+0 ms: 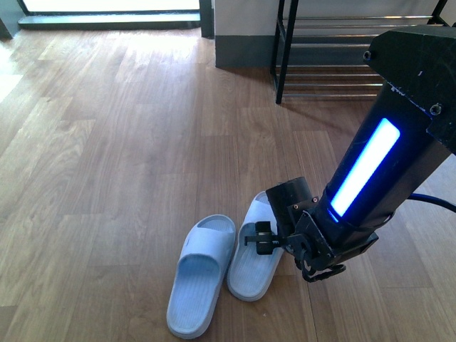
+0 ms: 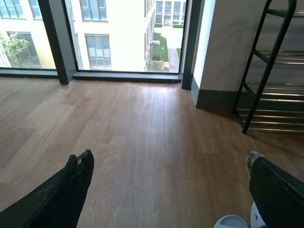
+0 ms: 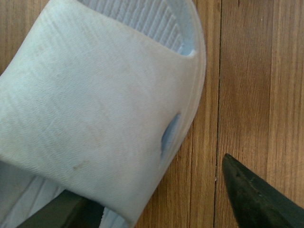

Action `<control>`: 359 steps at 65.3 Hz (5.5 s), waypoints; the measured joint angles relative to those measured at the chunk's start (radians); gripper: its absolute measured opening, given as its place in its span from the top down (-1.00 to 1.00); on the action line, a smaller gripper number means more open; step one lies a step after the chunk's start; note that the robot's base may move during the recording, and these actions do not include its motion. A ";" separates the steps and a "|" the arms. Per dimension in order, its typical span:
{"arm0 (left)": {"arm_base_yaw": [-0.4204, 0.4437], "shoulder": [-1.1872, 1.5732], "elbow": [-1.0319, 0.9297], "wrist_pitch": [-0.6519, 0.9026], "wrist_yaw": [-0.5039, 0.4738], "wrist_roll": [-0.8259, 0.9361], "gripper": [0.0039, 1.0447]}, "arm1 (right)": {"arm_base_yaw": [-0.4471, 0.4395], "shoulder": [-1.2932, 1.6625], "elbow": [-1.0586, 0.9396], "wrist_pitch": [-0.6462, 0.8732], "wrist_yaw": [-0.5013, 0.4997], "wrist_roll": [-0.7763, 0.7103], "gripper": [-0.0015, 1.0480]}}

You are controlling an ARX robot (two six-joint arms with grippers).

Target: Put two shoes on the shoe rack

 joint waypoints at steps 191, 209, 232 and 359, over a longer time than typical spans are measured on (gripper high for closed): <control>-0.027 2.671 0.985 0.517 -0.200 0.282 -0.83 | -0.385 -1.668 -1.208 0.117 -0.394 -0.058 0.97; -0.046 2.850 1.199 0.521 -0.098 0.344 -0.83 | -0.385 -1.668 -1.208 0.117 -0.394 -0.058 0.97; -0.060 2.913 1.305 0.514 -0.048 0.343 -0.43 | -0.385 -1.668 -1.208 0.117 -0.394 -0.058 0.97; -0.145 0.500 0.293 -0.218 -0.317 0.118 0.97 | -0.385 -1.668 -1.208 0.117 -0.394 -0.058 0.97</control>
